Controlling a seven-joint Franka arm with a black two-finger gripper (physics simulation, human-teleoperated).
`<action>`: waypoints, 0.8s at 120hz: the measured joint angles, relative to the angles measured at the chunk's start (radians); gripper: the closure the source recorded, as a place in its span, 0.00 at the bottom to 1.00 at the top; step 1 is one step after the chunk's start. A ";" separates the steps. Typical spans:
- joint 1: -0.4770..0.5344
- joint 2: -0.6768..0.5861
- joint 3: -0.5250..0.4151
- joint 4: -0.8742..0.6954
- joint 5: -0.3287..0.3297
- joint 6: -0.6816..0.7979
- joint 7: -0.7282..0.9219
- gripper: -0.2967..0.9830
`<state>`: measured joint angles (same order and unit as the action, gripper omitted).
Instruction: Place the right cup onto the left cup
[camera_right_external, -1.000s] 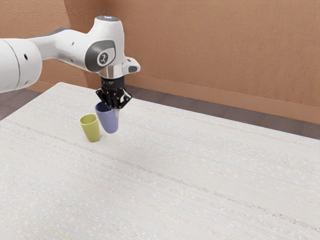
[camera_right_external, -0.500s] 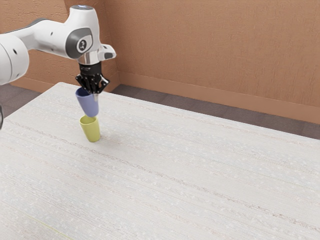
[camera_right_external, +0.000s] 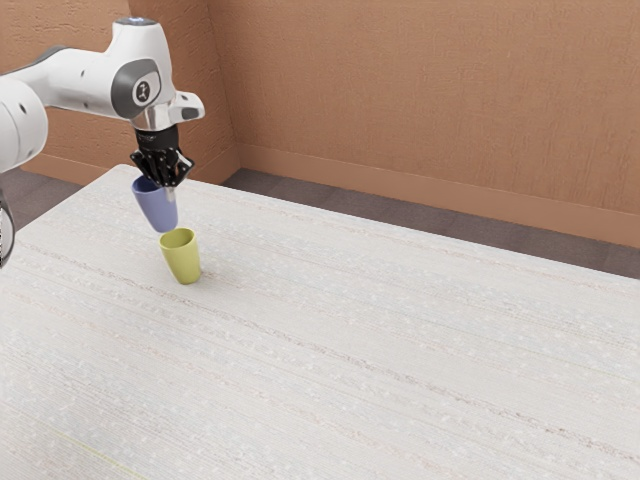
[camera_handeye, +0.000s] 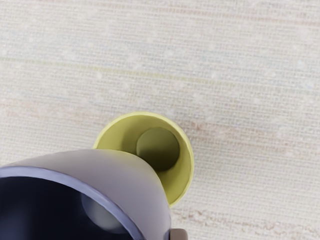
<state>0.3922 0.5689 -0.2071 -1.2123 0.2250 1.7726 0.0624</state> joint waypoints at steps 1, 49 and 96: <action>0.000 0.002 0.000 0.002 0.000 0.000 0.002 0.85; -0.002 0.073 -0.006 0.052 0.000 0.004 0.070 0.85; -0.006 0.104 -0.013 0.068 0.001 0.013 0.107 0.85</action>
<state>0.3859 0.6731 -0.2203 -1.1442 0.2256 1.7856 0.1696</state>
